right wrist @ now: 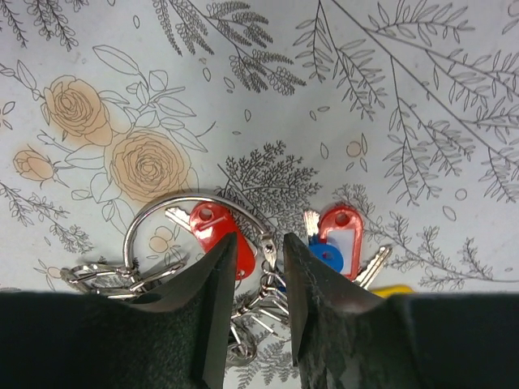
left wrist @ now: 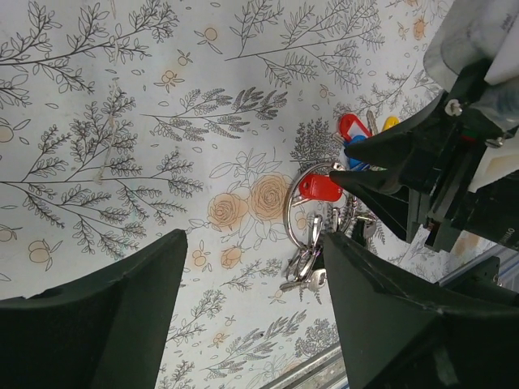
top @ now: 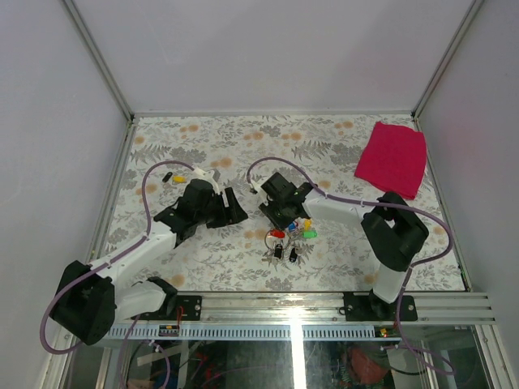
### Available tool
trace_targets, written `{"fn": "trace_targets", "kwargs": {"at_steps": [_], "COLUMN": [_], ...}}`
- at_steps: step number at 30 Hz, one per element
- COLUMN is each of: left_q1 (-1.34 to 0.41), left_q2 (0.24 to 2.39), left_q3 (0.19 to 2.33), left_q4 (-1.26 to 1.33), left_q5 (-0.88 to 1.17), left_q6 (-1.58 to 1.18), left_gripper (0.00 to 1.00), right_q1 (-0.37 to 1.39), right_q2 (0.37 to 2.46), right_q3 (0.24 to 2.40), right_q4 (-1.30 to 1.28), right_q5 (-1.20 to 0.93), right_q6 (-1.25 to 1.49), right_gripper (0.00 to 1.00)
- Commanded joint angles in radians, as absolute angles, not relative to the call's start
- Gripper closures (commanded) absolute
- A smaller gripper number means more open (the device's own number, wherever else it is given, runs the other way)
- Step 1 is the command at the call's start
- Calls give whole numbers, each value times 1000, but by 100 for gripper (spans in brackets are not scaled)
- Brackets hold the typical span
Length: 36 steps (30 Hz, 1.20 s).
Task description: Put the keys on the keyring
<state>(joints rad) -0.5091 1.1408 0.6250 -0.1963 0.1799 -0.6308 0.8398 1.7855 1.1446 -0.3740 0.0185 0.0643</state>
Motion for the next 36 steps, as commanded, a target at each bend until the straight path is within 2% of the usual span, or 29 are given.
{"fn": "trace_targets", "kwargs": {"at_steps": [1,19,30,36], "left_q1": [-510,-509,-509,-520], "left_q2": [1127,1135,1187,1252], "left_q3": [624,632,622,614], "left_q4": [-213,-221,-147,-85], "left_q5": [156,169,233,261], "left_q6": [-615,-614,-618,-618], "left_gripper": [31,28,27,26], "right_q1": [821,804,804,804], "right_q2": [1830,1922,1863,1794], "right_q3": [1215,1237,1138,1057], "right_q4": [-371,-435,-385,-299], "right_q5": [-69,-93,-140,-146], "right_q6": [-16,-58,-24,21], "right_gripper": [64,62,91,100]}}
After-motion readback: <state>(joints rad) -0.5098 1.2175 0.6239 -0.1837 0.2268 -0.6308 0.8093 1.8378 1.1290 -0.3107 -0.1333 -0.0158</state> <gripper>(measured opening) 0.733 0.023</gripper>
